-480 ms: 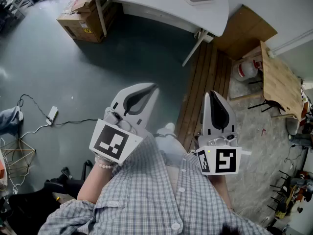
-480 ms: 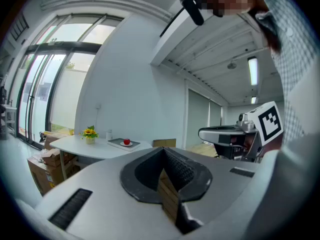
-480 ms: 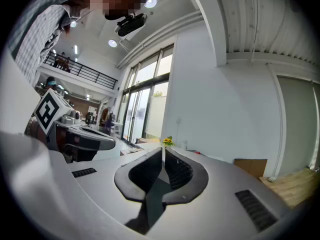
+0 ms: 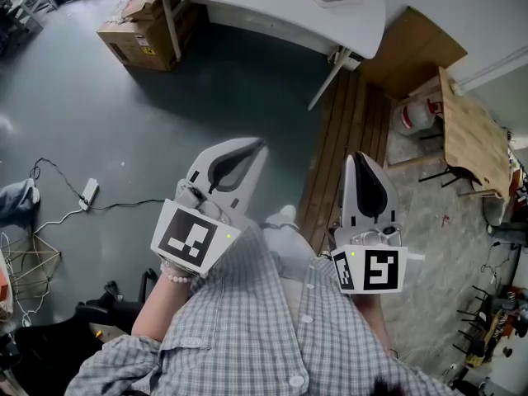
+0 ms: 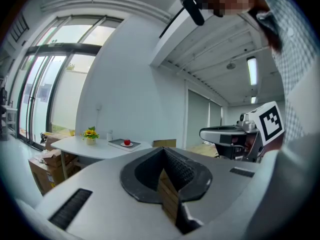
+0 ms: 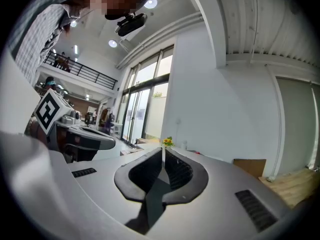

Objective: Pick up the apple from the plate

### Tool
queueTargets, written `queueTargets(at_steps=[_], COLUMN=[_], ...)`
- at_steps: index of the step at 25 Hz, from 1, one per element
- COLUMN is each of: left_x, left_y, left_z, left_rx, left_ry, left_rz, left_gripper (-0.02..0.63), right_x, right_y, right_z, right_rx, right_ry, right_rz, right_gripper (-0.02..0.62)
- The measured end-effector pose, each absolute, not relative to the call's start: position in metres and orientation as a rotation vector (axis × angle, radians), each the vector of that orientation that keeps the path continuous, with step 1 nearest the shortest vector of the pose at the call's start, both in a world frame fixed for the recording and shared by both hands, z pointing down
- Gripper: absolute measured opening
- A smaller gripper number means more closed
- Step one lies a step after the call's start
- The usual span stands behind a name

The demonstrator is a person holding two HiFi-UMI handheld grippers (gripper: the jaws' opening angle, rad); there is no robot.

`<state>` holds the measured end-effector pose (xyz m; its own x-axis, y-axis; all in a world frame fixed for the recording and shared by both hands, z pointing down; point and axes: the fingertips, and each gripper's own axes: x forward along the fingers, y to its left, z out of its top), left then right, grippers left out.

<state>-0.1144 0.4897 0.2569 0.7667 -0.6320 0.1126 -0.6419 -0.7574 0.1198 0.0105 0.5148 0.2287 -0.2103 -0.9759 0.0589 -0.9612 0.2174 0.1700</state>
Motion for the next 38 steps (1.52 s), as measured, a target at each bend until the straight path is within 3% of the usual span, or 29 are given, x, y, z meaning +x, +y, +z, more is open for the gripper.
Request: queueTargets(at_steps=[21,38], left_x=[-0.146,-0.144], left_y=[0.481,0.393], left_z=[0.256,0.271], left_rx=[2.797,2.681], left_ry=[-1.151,-1.396], left_rz=[0.087,0.187], left_gripper=[0.011,0.011], right_x=[0.008,0.027], right_y=[0.519,0.402], right_z=[0.230,0.244], right_rx=[1.850,1.690], right_ry=[-2.304,-2.436], right_rz=[-0.171,-0.151], right_gripper=[0.034,0.034])
